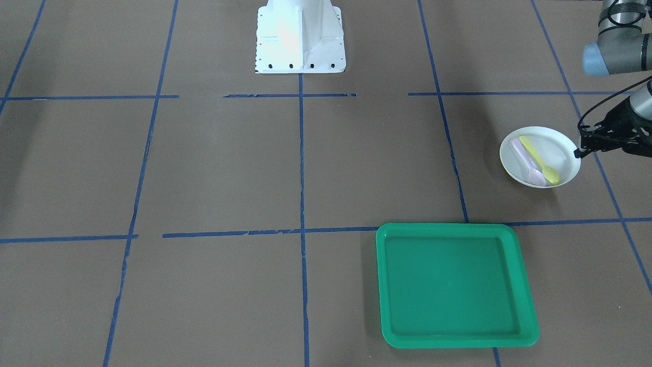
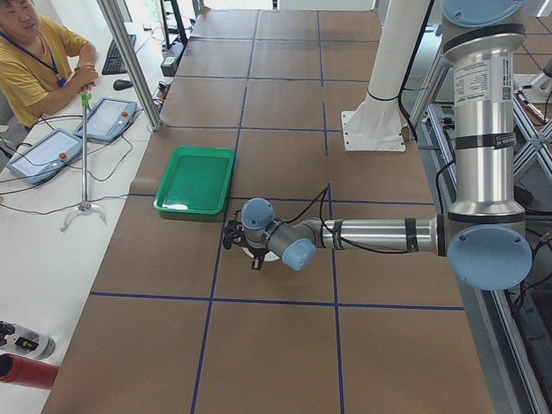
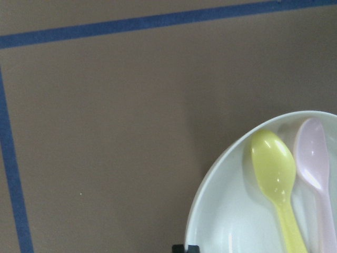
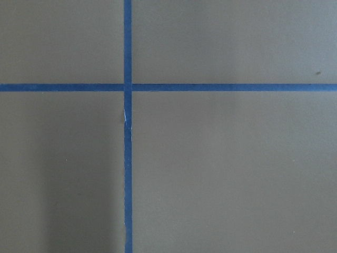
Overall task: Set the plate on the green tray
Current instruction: 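Grip the white plate's rim with the left gripper and lift it, then carry the plate with the left gripper over the green tray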
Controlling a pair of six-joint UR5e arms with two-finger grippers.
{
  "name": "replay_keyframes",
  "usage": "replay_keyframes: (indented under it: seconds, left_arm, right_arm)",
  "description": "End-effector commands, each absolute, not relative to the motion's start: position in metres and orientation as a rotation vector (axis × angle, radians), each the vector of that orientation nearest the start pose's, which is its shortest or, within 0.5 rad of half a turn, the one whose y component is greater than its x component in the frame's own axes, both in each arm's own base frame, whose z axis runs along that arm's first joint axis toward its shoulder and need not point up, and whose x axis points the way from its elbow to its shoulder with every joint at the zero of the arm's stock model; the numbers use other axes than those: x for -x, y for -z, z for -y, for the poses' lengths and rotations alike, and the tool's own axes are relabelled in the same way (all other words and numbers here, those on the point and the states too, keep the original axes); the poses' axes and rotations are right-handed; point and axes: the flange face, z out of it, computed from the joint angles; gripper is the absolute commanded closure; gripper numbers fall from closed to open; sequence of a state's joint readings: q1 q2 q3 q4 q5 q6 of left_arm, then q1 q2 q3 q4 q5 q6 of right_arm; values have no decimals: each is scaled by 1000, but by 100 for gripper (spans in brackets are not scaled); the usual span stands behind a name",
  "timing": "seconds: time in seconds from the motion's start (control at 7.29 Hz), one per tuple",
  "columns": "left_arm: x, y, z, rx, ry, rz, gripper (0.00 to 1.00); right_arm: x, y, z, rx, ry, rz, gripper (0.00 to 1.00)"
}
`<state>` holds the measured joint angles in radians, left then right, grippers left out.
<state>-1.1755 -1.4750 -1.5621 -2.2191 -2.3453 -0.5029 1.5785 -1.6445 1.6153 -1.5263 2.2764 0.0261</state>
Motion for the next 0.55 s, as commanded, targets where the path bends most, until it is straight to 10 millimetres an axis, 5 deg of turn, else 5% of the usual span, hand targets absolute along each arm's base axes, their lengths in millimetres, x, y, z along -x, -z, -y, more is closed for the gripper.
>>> replay_keyframes:
  seconds: [0.0,0.27,0.41]
  left_arm:
    - [-119,-607,489,-128,-92,-952,100]
    - [-126,-582,534,-149,-92,-989,100]
    - [-126,-566,577,-123,-73,-1028,100]
  right_arm:
    - [-72,-672,461,-8,-27,706,0]
    - [-72,-673,460,-7,-27,706,0]
    - [-72,-672,461,-8,-27,706,0]
